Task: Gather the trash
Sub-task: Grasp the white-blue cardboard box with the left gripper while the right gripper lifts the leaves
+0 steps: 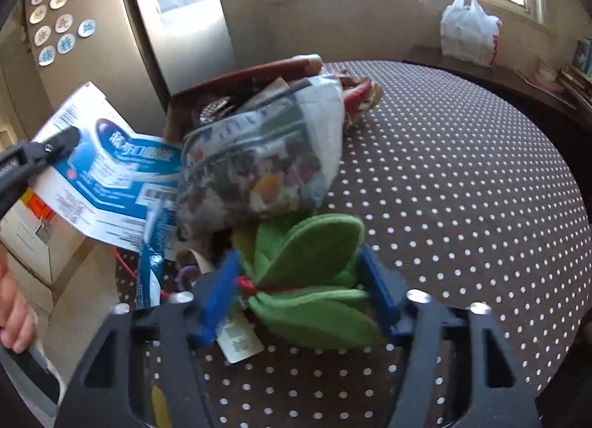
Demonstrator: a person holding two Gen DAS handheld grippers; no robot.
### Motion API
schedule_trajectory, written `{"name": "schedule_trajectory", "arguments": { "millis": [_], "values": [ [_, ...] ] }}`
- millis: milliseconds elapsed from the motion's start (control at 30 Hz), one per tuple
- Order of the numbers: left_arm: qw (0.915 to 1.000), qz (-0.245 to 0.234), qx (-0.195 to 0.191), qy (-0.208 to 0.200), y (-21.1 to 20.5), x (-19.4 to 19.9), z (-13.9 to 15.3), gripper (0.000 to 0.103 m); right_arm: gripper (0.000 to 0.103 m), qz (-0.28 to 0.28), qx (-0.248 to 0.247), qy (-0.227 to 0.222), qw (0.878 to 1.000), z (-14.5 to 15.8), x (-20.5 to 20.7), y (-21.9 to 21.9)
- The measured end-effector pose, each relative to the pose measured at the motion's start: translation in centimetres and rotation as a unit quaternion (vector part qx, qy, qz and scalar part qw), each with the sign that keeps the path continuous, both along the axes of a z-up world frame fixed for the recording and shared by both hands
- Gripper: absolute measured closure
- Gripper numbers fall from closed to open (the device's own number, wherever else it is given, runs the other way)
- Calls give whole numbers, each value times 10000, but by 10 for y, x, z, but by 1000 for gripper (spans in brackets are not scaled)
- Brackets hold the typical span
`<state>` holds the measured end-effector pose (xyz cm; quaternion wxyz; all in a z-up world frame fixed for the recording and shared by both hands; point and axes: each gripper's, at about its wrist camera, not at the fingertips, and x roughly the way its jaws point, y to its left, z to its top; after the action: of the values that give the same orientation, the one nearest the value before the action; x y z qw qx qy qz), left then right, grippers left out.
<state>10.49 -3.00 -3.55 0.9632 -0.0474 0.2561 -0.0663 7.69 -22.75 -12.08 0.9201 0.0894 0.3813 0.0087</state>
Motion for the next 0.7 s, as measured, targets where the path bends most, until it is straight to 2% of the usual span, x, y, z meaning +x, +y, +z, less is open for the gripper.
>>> {"name": "schedule_trajectory", "arguments": {
  "millis": [33, 100, 233, 300, 700],
  "values": [
    [10000, 9, -6, -39, -1, 0, 3, 95, 68, 18, 122, -18, 9999, 1, -1, -3],
    [9999, 46, 11, -108, -3, 1, 8, 96, 94, 87, 519, -83, 9986, 6, -4, -10],
    [9994, 135, 3, -312, -3, -1, 22, 97, 98, -289, 342, -285, 9986, 16, -10, -19],
    [9992, 148, -18, -376, -3, -2, 28, 97, 98, -403, 508, -353, 9973, 22, -13, -27],
    [9974, 293, 18, -661, 7, -8, 49, 99, 99, -829, 562, -949, 9904, 70, -23, -45]
  ]
}}
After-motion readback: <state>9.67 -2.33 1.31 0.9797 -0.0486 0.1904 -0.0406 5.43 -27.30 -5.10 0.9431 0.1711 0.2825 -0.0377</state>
